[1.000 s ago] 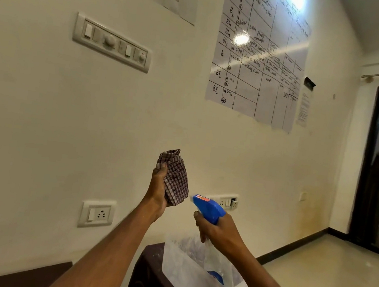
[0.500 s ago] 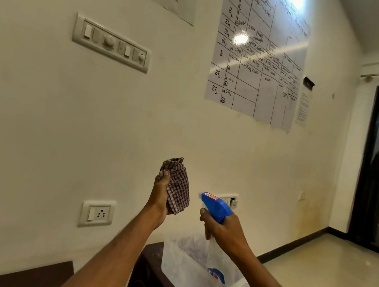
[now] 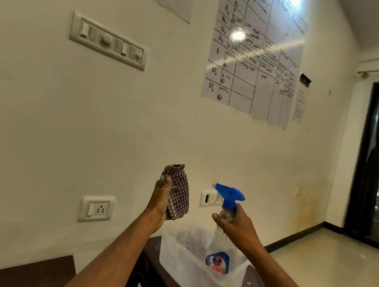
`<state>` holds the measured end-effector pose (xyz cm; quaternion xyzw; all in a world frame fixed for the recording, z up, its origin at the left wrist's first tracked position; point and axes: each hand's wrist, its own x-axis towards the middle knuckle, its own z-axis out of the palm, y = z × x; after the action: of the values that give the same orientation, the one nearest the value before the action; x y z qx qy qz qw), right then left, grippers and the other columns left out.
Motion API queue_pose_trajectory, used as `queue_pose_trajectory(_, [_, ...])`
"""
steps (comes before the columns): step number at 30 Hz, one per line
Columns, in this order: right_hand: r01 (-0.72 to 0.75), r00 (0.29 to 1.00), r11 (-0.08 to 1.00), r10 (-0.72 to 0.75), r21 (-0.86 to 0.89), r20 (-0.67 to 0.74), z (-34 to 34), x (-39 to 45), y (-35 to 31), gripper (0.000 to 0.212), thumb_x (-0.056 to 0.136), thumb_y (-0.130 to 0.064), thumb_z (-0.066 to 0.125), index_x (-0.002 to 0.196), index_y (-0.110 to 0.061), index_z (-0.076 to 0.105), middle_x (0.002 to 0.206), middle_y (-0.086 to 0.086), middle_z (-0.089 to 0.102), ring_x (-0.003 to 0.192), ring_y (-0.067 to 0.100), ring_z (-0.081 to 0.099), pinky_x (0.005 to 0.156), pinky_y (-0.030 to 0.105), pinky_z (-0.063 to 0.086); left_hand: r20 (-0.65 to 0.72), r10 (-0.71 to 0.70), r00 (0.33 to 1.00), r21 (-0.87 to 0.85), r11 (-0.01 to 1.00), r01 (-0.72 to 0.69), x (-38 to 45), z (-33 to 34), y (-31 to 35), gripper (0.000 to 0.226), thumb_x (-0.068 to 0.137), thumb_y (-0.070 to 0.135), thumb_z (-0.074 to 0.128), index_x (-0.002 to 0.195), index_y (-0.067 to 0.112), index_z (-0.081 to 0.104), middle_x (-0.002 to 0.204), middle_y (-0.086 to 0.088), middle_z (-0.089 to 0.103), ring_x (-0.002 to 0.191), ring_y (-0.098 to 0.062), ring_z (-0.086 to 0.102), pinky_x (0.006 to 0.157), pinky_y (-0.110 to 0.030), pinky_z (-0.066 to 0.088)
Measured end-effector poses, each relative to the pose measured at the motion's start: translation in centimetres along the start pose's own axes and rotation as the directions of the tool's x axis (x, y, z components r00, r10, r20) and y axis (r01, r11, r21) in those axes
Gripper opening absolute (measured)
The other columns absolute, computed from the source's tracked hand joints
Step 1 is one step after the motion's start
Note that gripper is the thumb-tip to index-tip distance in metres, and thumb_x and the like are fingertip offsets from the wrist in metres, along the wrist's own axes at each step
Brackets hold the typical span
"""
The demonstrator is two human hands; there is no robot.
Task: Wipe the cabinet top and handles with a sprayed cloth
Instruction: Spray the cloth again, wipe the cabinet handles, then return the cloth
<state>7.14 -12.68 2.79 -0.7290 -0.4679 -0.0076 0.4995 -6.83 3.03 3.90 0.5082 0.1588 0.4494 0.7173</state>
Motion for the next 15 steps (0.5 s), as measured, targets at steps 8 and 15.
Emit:
queue_pose_trajectory(8, [-0.023, 1.0, 0.998, 0.022, -0.065, -0.019, -0.2, -0.6, -0.5, 0.053, 0.087, -0.029, 0.068, 0.13, -0.012, 0.042, 0.107, -0.001, 0.055, 0.092, 0.016, 0.056, 0.08, 0.024, 0.044, 0.009, 0.01, 1.0, 0.061, 0.998, -0.011, -1.7, -0.3, 0.2, 0.032, 0.099, 0.045, 0.037, 0.119, 0.027, 0.052, 0.114, -0.005, 0.065, 0.102, -0.025, 0.063, 0.088, -0.048, 0.052])
queue_pose_trajectory(15, [0.009, 0.992, 0.987, -0.029, -0.16, -0.124, -0.5, -1.3, -1.5, 0.054, 0.086, -0.023, 0.07, 0.131, -0.011, 0.043, 0.122, 0.007, 0.054, 0.1, 0.017, 0.053, 0.089, 0.029, 0.045, -0.012, 0.042, 0.999, 0.127, 0.991, -0.04, -3.5, -0.8, 1.2, 0.039, 0.098, 0.049, 0.037, 0.121, 0.021, 0.053, 0.118, -0.01, 0.065, 0.106, -0.029, 0.064, 0.092, -0.053, 0.051])
